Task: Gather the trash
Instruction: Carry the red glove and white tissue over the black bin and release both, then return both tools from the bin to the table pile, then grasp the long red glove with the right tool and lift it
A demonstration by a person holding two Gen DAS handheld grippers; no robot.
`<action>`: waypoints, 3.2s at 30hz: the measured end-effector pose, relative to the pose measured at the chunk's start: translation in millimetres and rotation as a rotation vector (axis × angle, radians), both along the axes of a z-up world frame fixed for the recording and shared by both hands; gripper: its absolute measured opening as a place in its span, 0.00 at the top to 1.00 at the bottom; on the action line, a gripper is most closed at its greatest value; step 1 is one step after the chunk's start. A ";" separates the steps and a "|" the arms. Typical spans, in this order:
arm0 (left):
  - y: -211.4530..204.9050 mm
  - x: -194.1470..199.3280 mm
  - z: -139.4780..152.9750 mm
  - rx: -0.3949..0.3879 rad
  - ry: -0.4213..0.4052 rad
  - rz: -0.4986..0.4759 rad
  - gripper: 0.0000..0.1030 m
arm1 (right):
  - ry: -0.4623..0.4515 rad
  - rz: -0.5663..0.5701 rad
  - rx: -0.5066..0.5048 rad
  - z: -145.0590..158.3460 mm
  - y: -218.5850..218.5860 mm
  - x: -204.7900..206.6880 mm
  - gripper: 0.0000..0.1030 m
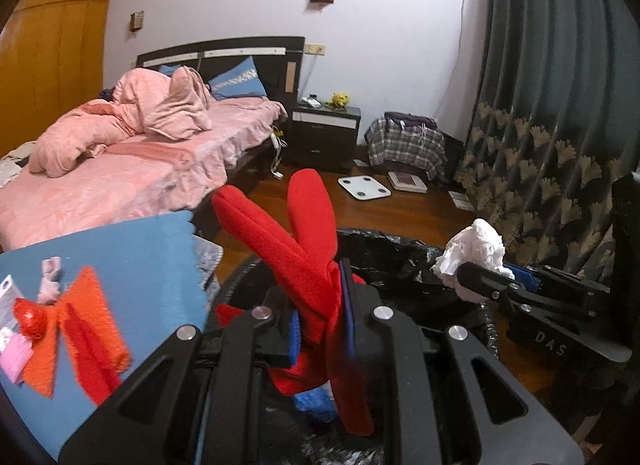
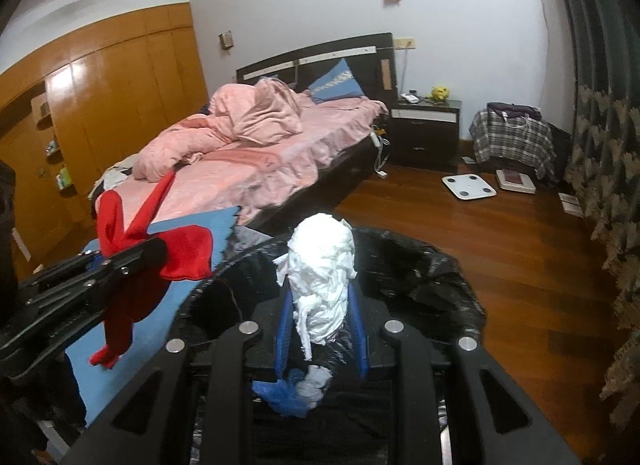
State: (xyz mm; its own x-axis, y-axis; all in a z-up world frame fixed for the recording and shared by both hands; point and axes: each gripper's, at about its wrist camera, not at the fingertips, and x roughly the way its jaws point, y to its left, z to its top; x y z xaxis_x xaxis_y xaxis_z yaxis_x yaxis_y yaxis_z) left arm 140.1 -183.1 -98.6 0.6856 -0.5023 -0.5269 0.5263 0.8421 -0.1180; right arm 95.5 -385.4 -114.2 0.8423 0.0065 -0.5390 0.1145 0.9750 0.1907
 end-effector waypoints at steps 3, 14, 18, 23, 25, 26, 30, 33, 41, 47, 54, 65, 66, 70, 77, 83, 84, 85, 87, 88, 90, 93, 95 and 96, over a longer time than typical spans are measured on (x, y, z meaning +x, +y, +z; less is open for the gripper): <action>-13.4 6.3 -8.3 0.002 0.026 -0.014 0.85 | 0.013 -0.019 0.004 -6.4 -12.3 1.2 0.75; -35.5 21.9 -25.0 -0.008 0.079 -0.058 0.60 | 0.057 -0.052 0.008 -25.0 -30.1 8.0 0.68; -22.7 22.9 -23.6 -0.005 0.073 -0.031 0.50 | 0.052 -0.058 0.011 -26.6 -28.5 5.9 0.52; 5.4 22.6 -21.5 -0.014 0.071 0.037 0.31 | 0.040 -0.066 0.004 -25.8 -18.2 3.3 0.20; 17.9 22.6 -20.6 -0.008 0.071 0.065 0.28 | 0.038 -0.066 0.007 -24.7 -13.4 2.3 0.11; 25.0 21.8 -20.3 -0.006 0.067 0.081 0.27 | 0.035 -0.068 0.010 -24.0 -10.1 1.7 0.09; 55.7 16.3 -20.2 0.012 0.050 0.143 0.25 | 0.027 -0.041 0.021 -20.5 9.7 4.5 0.07; 84.0 11.6 -20.0 0.032 0.034 0.197 0.25 | 0.021 0.003 0.026 -18.0 32.4 8.9 0.07; 161.2 3.4 -27.4 0.079 0.030 0.349 0.25 | 0.015 0.142 0.018 -13.5 101.9 26.2 0.07; 210.7 -0.5 -36.2 0.105 0.042 0.448 0.25 | 0.012 0.237 0.014 -11.2 152.6 37.9 0.07; 256.3 -6.2 -47.1 0.118 0.063 0.537 0.25 | 0.026 0.339 0.001 -19.4 215.2 51.1 0.07; 290.3 -9.8 -60.3 0.116 0.088 0.602 0.25 | 0.088 0.403 -0.034 -49.2 273.3 73.4 0.11; 292.0 -9.9 -61.2 0.118 0.088 0.605 0.25 | 0.095 0.405 -0.034 -52.4 275.7 75.4 0.11; 298.0 -7.7 -64.6 0.119 0.096 0.616 0.25 | 0.121 0.411 -0.038 -63.8 282.6 82.2 0.15; 305.2 -4.4 -71.1 0.119 0.114 0.630 0.25 | 0.161 0.425 -0.037 -76.2 290.3 90.1 0.23; 305.3 -1.0 -75.2 0.119 0.125 0.630 0.25 | 0.190 0.444 -0.030 -82.3 295.4 96.1 0.36; 305.0 -0.7 -76.0 0.118 0.126 0.630 0.25 | 0.195 0.449 -0.030 -83.1 296.1 96.9 0.37; 304.9 -0.6 -76.3 0.118 0.127 0.630 0.25 | 0.198 0.452 -0.030 -83.7 296.8 97.5 0.39; 304.9 -0.5 -77.0 0.117 0.129 0.630 0.25 | 0.207 0.461 -0.028 -85.2 298.4 98.7 0.43; 304.3 -0.1 -77.1 0.117 0.130 0.630 0.25 | 0.212 0.464 -0.028 -85.9 299.1 99.4 0.46; 304.0 0.1 -77.1 0.116 0.130 0.629 0.25 | 0.224 0.473 -0.024 -87.5 300.3 100.9 0.53; 302.2 0.5 -77.0 0.113 0.129 0.626 0.25 | 0.236 0.492 -0.015 -89.4 302.3 102.6 0.67; 299.9 1.3 -76.8 0.113 0.129 0.621 0.25 | 0.239 0.502 -0.011 -89.8 303.1 102.6 0.80; 298.6 1.7 -76.5 0.113 0.129 0.618 0.25 | 0.239 0.505 -0.009 -89.6 302.9 102.6 0.81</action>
